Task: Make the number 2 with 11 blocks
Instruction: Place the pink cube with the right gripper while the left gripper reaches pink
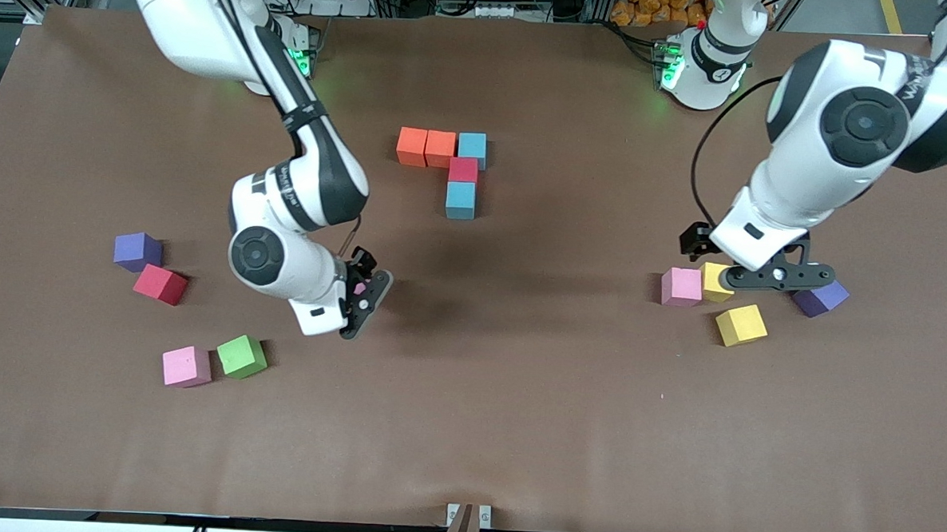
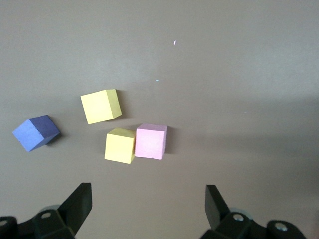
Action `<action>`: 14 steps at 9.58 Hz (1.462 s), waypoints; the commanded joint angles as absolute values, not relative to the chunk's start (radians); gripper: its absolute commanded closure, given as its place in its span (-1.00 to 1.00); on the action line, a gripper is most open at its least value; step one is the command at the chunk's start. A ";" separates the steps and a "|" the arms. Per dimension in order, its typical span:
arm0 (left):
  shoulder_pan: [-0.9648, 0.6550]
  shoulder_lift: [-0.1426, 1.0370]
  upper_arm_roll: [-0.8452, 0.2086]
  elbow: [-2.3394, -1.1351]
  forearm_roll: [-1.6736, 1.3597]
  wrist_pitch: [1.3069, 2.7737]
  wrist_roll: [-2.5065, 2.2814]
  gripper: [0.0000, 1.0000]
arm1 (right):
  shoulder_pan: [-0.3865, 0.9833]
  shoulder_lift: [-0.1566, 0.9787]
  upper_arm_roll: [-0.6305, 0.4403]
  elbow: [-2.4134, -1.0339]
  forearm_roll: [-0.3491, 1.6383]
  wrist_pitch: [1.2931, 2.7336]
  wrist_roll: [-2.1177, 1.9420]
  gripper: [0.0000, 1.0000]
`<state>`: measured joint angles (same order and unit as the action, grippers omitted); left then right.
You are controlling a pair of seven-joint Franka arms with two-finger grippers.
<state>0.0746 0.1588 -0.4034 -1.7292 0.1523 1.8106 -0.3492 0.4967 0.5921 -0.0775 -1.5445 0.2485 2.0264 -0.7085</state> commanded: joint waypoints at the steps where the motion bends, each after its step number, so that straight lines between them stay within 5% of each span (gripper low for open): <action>1: 0.126 0.150 -0.422 -1.753 0.143 1.802 -0.217 -1.00 | 0.531 0.545 -0.110 -1.609 0.245 2.040 -0.675 0.37; 7: 0.141 0.147 -0.423 -1.795 0.143 1.796 -0.150 -1.00 | 0.549 0.505 -0.103 -1.719 0.227 2.101 -0.877 0.37; 14: 0.141 0.095 -0.433 -1.793 0.141 1.740 -0.153 -1.00 | 0.431 0.364 0.153 -2.058 0.153 2.428 -0.994 0.36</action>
